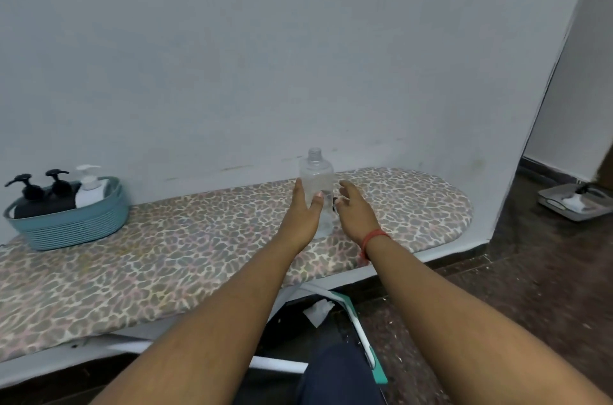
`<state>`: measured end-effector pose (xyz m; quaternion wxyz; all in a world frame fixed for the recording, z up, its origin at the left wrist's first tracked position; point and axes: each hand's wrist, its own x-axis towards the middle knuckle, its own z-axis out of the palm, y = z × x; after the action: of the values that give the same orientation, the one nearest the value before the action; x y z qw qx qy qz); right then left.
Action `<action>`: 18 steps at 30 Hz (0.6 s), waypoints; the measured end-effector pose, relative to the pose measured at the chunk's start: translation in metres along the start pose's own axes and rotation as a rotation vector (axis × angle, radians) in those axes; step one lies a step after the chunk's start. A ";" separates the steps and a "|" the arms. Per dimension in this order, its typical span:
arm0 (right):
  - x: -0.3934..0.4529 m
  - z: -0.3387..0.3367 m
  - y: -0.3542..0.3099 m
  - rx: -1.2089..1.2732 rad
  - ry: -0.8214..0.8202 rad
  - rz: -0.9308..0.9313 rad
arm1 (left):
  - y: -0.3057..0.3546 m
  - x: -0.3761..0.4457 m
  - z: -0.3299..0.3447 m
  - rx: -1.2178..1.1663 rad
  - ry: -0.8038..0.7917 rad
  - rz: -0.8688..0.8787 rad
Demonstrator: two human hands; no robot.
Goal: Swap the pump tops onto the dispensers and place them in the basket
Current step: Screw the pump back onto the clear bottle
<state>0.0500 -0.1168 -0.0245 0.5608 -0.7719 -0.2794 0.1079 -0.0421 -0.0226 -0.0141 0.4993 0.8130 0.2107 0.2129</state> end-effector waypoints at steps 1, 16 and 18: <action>0.002 0.004 -0.003 0.031 -0.021 -0.010 | -0.002 0.006 0.003 -0.032 0.015 -0.006; -0.006 0.137 -0.056 0.163 -0.084 -0.165 | -0.039 0.000 -0.100 -0.117 0.318 -0.025; -0.013 0.161 -0.063 0.162 -0.085 -0.187 | -0.046 -0.011 -0.123 -0.104 0.335 -0.037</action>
<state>-0.0574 0.0198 -0.0238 0.6165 -0.6895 -0.3640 0.1099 -0.1256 0.0792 -0.0064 0.5023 0.7353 0.2945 0.3469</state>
